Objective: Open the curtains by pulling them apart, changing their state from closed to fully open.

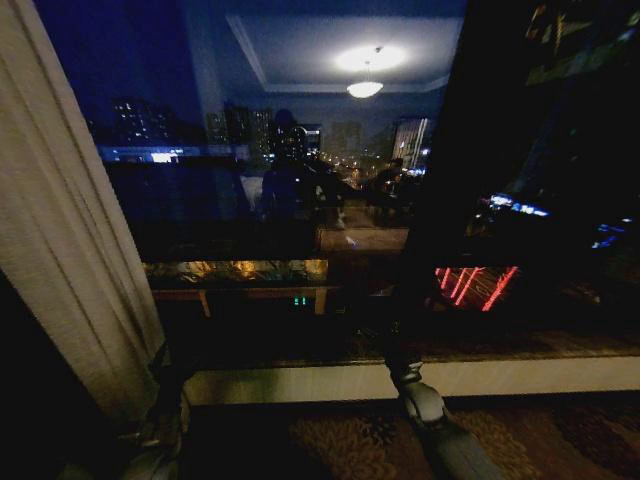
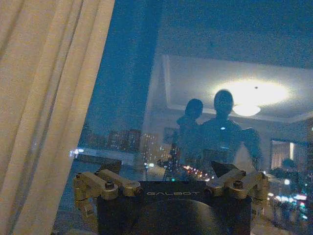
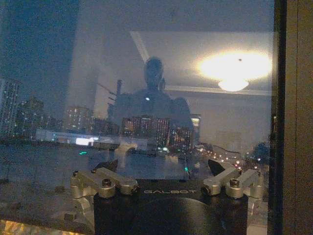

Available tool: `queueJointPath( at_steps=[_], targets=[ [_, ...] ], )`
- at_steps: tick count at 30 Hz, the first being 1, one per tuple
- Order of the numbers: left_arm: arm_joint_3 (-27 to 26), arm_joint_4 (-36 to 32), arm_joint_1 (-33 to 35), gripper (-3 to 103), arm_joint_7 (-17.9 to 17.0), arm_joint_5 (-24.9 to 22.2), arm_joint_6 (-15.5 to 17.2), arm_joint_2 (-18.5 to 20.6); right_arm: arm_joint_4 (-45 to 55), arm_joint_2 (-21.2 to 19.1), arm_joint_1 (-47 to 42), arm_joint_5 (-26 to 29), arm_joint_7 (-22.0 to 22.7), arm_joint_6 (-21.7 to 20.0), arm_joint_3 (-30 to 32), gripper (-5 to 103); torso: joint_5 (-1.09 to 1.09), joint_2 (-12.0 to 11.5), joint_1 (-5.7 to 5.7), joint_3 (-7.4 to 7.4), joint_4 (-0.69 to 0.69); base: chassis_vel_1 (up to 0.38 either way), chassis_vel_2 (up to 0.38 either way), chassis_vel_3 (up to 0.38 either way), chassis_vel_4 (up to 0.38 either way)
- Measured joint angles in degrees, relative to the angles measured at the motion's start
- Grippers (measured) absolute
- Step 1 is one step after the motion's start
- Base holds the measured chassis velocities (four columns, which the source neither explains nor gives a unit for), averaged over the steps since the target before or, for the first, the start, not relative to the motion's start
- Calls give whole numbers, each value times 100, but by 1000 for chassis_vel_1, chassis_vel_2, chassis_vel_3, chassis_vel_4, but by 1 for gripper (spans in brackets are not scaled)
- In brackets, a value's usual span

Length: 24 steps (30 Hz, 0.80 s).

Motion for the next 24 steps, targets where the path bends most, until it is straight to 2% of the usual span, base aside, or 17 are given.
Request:
queueJointPath(
  at_steps=[24],
  targets=[
    [-19, 70, -29, 100, 54, 30, -55, 6, 0, 0, 0, 0, 0, 0, 0, 100, 0, -1, 0, 0, 0, -5, -3, 7, 6]
  ],
)
